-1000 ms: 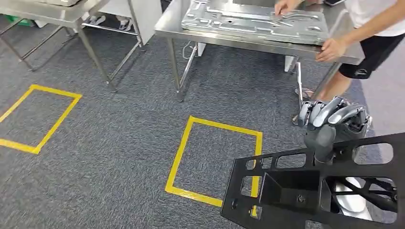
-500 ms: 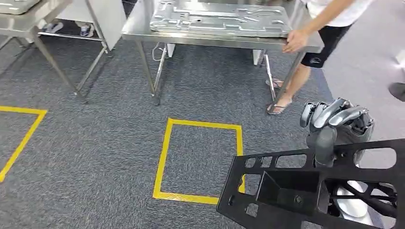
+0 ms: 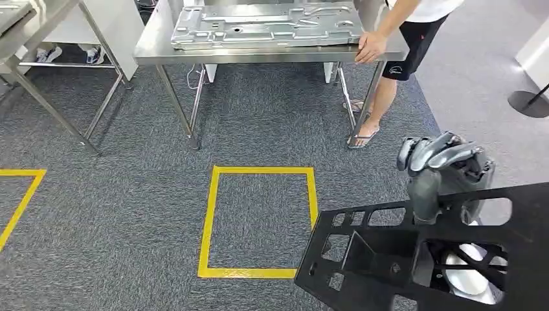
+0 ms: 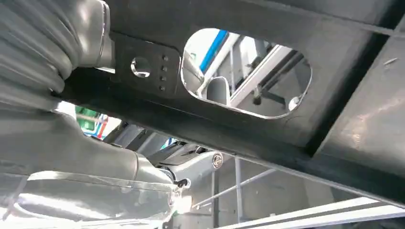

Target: Take the parts from the cabinet and place them on the table.

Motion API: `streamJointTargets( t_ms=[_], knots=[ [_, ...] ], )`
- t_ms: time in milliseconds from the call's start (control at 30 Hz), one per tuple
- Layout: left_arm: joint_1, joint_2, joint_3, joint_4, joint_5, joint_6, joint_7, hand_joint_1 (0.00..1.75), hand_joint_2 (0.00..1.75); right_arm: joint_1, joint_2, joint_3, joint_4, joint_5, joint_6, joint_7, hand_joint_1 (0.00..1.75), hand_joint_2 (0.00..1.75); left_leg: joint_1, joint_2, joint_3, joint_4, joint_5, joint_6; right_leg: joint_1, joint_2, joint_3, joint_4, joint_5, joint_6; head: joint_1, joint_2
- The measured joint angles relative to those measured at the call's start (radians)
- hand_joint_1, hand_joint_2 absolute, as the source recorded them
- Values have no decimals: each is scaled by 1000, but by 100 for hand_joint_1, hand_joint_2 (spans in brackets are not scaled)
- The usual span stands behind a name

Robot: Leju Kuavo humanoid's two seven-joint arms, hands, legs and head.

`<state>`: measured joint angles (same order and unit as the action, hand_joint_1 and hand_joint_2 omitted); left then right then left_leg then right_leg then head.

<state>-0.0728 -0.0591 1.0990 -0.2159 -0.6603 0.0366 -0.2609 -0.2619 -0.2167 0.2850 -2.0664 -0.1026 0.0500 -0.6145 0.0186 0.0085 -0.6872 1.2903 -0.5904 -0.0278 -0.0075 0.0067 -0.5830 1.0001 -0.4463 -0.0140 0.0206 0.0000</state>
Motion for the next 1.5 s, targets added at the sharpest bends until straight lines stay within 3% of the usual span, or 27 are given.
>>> streamJointTargets(
  t_ms=[67,100,133,233,300,333,400,433,467,500,533,600,633,733,800,867,933,967,1033,1100,1133,1267,1300,1333,1433,1467,1500],
  knots=[
    [-1,0,0,0,-2,-1,3,0,175,0,9,13,0,14,-9,0,175,175,-1,-3,74,-176,107,13,3,9,11,0,-5,2,-1,0],
    [-1,1,0,0,-2,-1,3,0,175,1,12,16,0,18,-12,0,175,175,-5,-11,107,-258,141,23,2,11,13,0,-8,4,-1,0],
    [-3,3,0,0,-3,-1,6,0,175,1,14,20,2,21,-16,0,175,175,-8,-14,117,-280,130,28,10,14,11,6,-10,9,1,0],
    [-4,3,0,0,-2,-7,7,0,175,1,18,28,6,22,-18,1,175,175,-15,-12,112,-281,130,36,1,17,7,1,-7,27,0,0],
    [-5,3,0,0,-1,-11,7,0,175,0,18,30,6,19,-17,2,175,175,-4,-8,124,-299,141,48,1,13,5,18,-22,39,0,0],
    [-5,3,0,0,-1,-16,7,0,175,-3,18,31,6,19,-17,2,175,175,-4,-7,124,-301,142,54,2,7,-17,63,-54,42,4,0],
    [-5,3,0,0,-1,-23,11,0,175,-1,20,35,10,18,-17,3,175,175,-5,-5,123,-301,142,55,-4,4,-100,236,-136,49,3,0],
    [-5,4,0,0,1,-24,14,0,175,0,20,37,13,18,-17,3,175,175,-6,-4,122,-300,142,55,-6,4,-133,302,-155,52,3,0],
    [-5,4,0,0,2,-24,17,0,175,1,21,39,16,19,-16,3,175,175,-6,-3,123,-299,142,55,-7,3,-148,325,-150,54,3,0],
    [-5,4,0,0,2,-24,17,0,175,1,21,40,18,18,-16,3,175,175,-6,-3,124,-299,141,54,-9,2,-136,297,-123,54,4,0],
    [-5,3,0,0,2,-26,18,0,175,1,21,41,19,19,-16,4,175,175,-5,-3,125,-298,140,52,-9,-1,-100,223,-78,53,3,0],
    [-6,2,0,0,2,-28,19,0,175,-1,22,44,19,19,-16,6,175,175,-5,-3,129,-293,135,46,-10,-11,-2,28,4,48,3,0],
    [-6,2,0,0,2,-28,19,0,175,-2,23,46,20,19,-17,6,175,175,-12,-4,127,-292,132,39,-2,-14,5,8,-10,42,2,0],
    [-6,3,0,0,2,-28,20,0,175,-2,28,48,20,19,-16,8,175,175,-11,-2,128,-295,132,23,3,-5,0,7,-6,24,2,0],
    [-7,5,0,0,2,-29,20,0,175,-3,32,50,20,19,-16,9,175,175,-7,-2,126,-284,121,12,-7,-5,5,-4,2,10,2,0],
    [-7,5,0,0,1,-35,20,0,175,-6,36,51,20,19,-17,9,175,175,-6,-3,79,-176,51,5,-5,-6,5,-5,1,-1,-3,0],
    [-5,5,0,0,-2,-39,20,0,175,-4,37,51,20,21,-17,9,175,175,-6,-3,-3,-1,-25,1,-1,-5,3,-4,1,-3,-3,0],
    [-4,6,0,0,-2,-40,20,0,175,-2,37,52,20,23,-17,10,175,175,-6,-3,-24,41,-31,1,1,-5,4,-4,0,-4,-4,0],
    [-2,7,0,0,-2,-42,20,0,175,0,37,53,20,23,-17,10,175,175,-6,-3,2,-22,29,6,3,-1,7,-4,-1,-4,-4,0],
    [-3,9,0,0,-2,-42,20,0,175,0,39,53,20,31,-21,9,175,175,-7,-5,94,-212,124,18,4,2,13,-3,-3,-1,-4,0],
    [-3,11,0,0,-2,-42,20,0,175,0,41,54,20,40,-26,5,175,175,-11,-12,123,-279,129,29,7,3,11,-1,-5,3,-2,0],
    [-1,11,1,0,-1,-37,27,0,175,-3,49,60,20,80,-45,4,175,175,-17,-16,121,-291,131,42,5,-1,7,-2,-3,27,-2,0],
    [-1,11,1,0,-1,-36,29,0,175,-7,50,62,20,87,-48,6,175,175,-6,-16,129,-304,140,50,5,-1,6,4,-9,32,-5,0],
    [-2,10,1,0,0,-36,30,0,175,-12,51,64,19,93,-53,7,175,175,-7,-18,130,-306,142,54,5,-2,-3,32,-33,36,0,0],
    [-1,11,1,0,2,-36,31,0,175,-19,54,69,21,95,-54,9,175,175,-8,-29,126,-305,144,57,-3,-2,-113,269,-150,47,3,0],
    [0,11,1,0,2,-36,31,0,175,-19,54,70,22,95,-54,9,175,175,-8,-35,125,-303,144,57,-4,-2,-139,324,-161,49,3,0],
    [0,11,2,0,2,-35,31,0,175,-19,54,71,23,95,-54,9,175,175,-8,-42,125,-302,144,57,-6,-2,-140,322,-147,50,4,0]
  ],
)
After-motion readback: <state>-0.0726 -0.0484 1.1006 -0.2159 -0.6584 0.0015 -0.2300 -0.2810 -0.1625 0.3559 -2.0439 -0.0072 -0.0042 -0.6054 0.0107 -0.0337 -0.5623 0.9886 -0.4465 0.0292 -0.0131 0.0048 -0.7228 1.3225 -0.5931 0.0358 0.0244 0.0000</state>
